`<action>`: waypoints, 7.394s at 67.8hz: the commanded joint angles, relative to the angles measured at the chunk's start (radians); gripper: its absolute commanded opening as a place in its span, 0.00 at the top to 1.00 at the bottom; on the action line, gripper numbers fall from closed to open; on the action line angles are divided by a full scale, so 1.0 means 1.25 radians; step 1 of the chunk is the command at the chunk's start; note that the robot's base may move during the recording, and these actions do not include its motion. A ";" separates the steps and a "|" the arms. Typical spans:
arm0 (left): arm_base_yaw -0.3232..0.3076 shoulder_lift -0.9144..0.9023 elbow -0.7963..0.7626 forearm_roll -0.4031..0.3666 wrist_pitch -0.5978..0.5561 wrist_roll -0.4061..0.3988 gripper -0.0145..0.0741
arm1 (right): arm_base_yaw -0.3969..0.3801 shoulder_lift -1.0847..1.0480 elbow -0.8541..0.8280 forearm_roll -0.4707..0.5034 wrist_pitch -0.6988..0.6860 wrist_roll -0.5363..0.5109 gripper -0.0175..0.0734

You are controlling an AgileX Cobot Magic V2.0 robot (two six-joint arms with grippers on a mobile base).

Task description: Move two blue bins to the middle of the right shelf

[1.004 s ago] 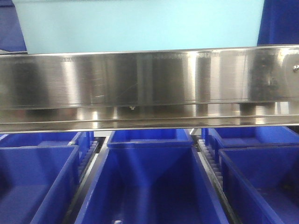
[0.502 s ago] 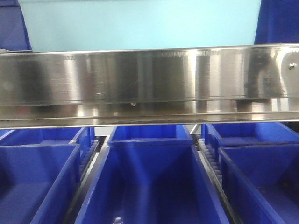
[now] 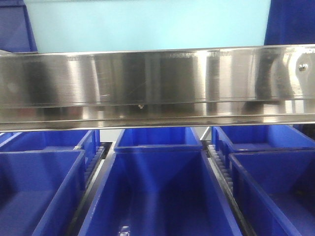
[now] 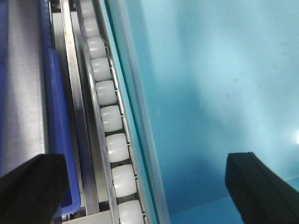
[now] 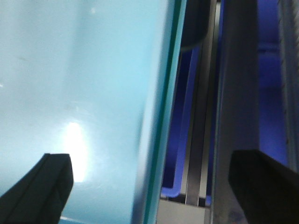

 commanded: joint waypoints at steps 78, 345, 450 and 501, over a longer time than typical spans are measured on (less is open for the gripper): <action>0.000 0.007 -0.088 -0.042 0.055 -0.004 0.96 | -0.002 -0.049 -0.013 0.000 -0.052 -0.008 0.98; 0.000 -0.045 -0.260 -0.044 -0.072 -0.004 0.96 | -0.002 -0.065 -0.248 0.000 -0.059 -0.009 0.98; 0.000 -0.045 -0.260 -0.044 -0.072 -0.004 0.96 | -0.002 -0.065 -0.248 0.000 -0.059 -0.009 0.98; 0.000 -0.045 -0.260 -0.044 -0.072 -0.004 0.96 | -0.002 -0.065 -0.248 0.000 -0.059 -0.009 0.98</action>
